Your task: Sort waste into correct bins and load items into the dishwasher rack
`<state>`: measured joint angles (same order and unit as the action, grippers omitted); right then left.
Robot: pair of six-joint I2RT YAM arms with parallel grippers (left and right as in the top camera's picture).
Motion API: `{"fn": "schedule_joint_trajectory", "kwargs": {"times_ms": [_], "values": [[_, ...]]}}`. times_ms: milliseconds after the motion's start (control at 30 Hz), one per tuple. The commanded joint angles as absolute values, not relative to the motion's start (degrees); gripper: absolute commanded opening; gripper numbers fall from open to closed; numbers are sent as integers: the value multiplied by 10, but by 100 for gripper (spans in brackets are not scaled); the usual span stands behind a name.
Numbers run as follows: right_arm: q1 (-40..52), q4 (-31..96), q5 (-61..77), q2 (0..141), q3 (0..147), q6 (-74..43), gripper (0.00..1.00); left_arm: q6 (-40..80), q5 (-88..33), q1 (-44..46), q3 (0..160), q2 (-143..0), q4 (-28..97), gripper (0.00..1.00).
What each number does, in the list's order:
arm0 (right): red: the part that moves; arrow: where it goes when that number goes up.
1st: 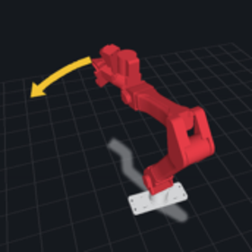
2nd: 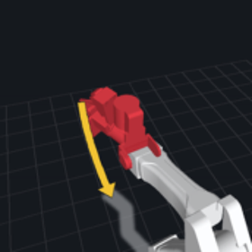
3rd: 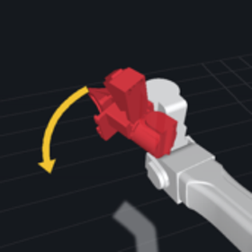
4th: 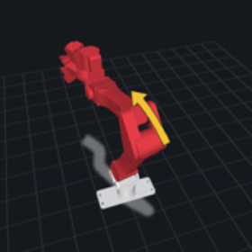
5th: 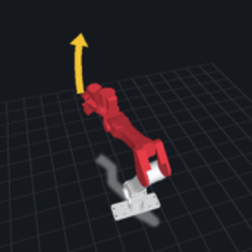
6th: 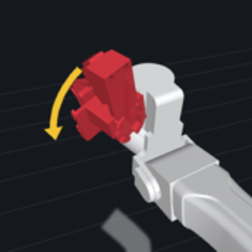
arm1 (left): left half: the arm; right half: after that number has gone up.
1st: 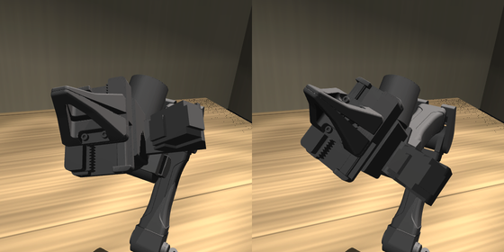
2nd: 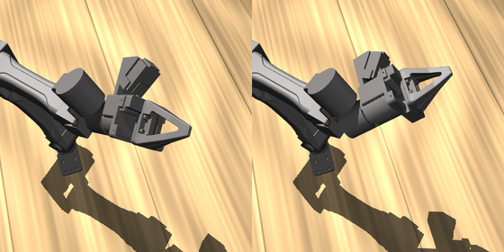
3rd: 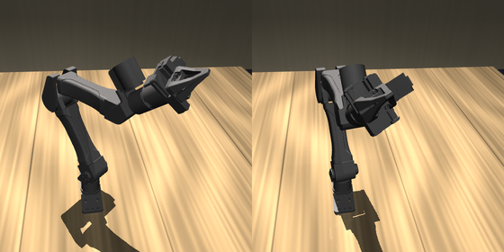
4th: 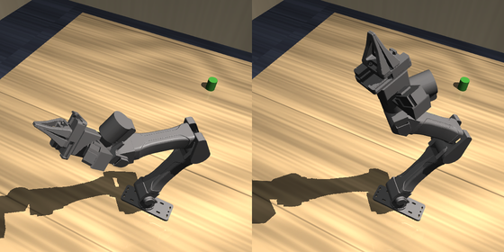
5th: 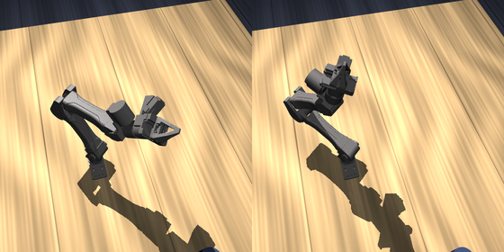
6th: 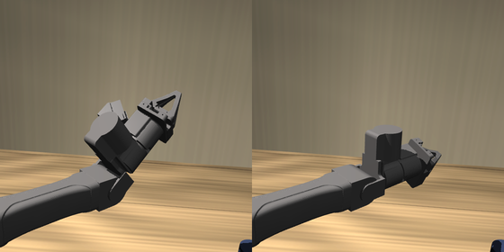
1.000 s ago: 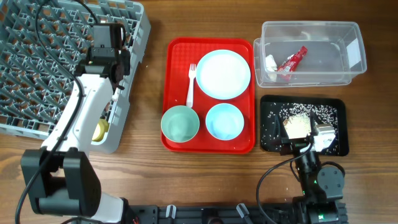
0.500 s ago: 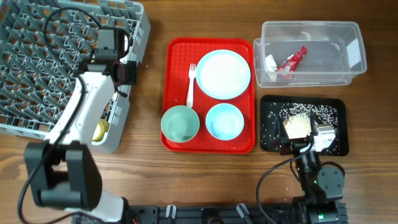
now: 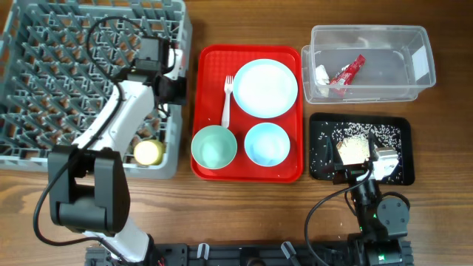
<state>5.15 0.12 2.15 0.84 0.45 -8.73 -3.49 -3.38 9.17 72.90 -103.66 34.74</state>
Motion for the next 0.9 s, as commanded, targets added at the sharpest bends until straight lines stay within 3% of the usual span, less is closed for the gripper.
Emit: {"fn": "schedule_joint_trajectory", "kwargs": {"times_ms": [0,33,67,100,300,367,400,433,500,633,733,867], "values": [[49,-1,30,5,3,-91,100,-6,-95,111,728,-1037,342,35],[49,-1,30,5,3,-91,100,8,-93,110,728,-1036,335,76],[49,-1,30,5,3,-91,100,25,-94,108,728,-1033,326,97],[49,-1,30,5,3,-91,100,37,-94,104,734,-1027,323,100],[49,-1,30,5,3,-91,100,63,-106,96,849,-964,405,97],[49,-1,30,5,3,-91,100,65,-120,118,861,-949,415,84],[49,-1,30,5,3,-91,100,69,-119,133,861,-947,419,67],[49,-1,30,5,3,-91,100,69,-119,154,861,-950,425,58],[49,-1,30,5,3,-91,100,89,-93,198,860,-978,437,49],[49,-1,30,5,3,-91,100,175,23,246,860,-1064,434,47],[49,-1,30,5,3,-91,100,205,25,253,860,-1133,430,42],[49,-1,30,5,3,-91,100,213,23,253,860,-1183,415,44]]}}
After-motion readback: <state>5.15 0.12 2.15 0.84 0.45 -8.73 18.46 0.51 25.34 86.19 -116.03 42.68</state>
